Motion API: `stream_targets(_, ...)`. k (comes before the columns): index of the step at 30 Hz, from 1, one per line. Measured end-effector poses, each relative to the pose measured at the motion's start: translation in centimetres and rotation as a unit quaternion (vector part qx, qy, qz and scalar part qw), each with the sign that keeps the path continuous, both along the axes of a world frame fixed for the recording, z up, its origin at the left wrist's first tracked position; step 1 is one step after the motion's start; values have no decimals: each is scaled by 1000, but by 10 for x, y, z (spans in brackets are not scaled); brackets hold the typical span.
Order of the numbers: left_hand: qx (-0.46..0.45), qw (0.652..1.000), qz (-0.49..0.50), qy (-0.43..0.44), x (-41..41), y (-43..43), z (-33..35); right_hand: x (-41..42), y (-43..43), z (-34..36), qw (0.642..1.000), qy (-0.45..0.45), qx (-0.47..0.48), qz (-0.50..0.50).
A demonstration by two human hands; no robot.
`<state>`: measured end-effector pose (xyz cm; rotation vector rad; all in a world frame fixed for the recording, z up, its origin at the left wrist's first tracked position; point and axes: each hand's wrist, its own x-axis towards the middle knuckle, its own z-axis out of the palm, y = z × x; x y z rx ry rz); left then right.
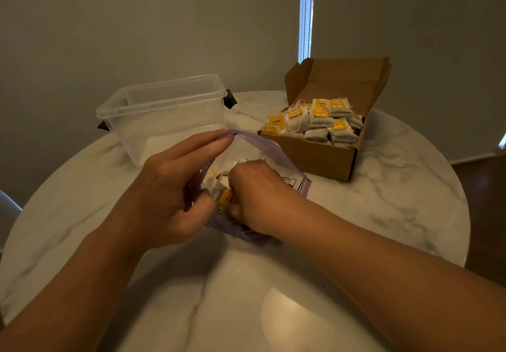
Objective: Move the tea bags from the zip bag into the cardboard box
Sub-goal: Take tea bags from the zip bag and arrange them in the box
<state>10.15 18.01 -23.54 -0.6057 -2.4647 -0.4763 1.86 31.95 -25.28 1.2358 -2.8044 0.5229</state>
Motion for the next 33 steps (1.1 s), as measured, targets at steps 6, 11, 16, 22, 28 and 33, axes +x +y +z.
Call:
stream_targets(6,2,1000,-4,-9,-1,2,1,-3,5,-3,1000,9,-27,-10)
stream_targets(11,-2,1000,3,-5,0,4,1,-6,4,2,999,-32,-23,-19)
stream_targets(16,2,1000,0,-12,-1,2,0,-3,10,2,993,-87,-78,-4)
stream_targets(22,1,1000,-2,-10,-2,1,-1,0,14,0,981,-121,-152,8)
stream_targets(28,12,1000,-3,-14,-1,3,-1,9,22,0,979,-96,-178,2)
stream_targets(33,9,1000,-3,-14,-1,2,0,20,45,5,980,-78,-185,10)
